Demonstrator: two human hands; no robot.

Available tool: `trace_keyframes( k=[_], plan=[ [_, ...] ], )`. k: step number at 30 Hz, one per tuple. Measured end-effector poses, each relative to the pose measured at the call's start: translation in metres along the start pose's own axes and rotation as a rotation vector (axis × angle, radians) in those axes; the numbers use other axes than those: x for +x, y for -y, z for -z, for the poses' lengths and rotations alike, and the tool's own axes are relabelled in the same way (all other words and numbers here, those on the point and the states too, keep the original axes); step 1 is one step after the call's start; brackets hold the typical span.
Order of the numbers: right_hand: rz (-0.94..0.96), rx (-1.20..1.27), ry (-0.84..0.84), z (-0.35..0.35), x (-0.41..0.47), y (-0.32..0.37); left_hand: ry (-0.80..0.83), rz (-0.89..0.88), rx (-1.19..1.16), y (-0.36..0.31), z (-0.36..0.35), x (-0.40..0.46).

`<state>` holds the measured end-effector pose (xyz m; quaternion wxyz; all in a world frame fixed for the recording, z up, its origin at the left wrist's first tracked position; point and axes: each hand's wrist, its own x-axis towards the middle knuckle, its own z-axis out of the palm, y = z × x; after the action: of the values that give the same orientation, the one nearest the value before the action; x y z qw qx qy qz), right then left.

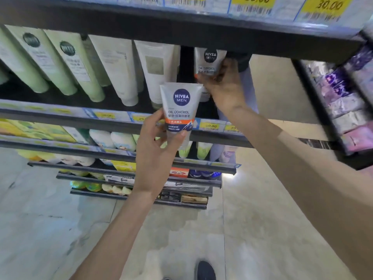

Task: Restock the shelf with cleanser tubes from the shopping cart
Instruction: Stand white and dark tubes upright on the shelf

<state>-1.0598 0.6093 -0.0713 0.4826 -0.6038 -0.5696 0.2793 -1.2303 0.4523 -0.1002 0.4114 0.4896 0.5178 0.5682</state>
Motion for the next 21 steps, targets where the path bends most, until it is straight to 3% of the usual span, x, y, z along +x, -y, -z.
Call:
trace_keyframes(
  k=[8,21],
  plan=[
    [0.051,-0.181,0.147,0.004,0.024,-0.014,0.003,0.017,-0.025,0.004,0.001,0.000],
    [0.113,-0.239,0.057,-0.024,0.064,-0.018,0.008,-0.011,-0.033,0.006,0.000,-0.005]
  ],
)
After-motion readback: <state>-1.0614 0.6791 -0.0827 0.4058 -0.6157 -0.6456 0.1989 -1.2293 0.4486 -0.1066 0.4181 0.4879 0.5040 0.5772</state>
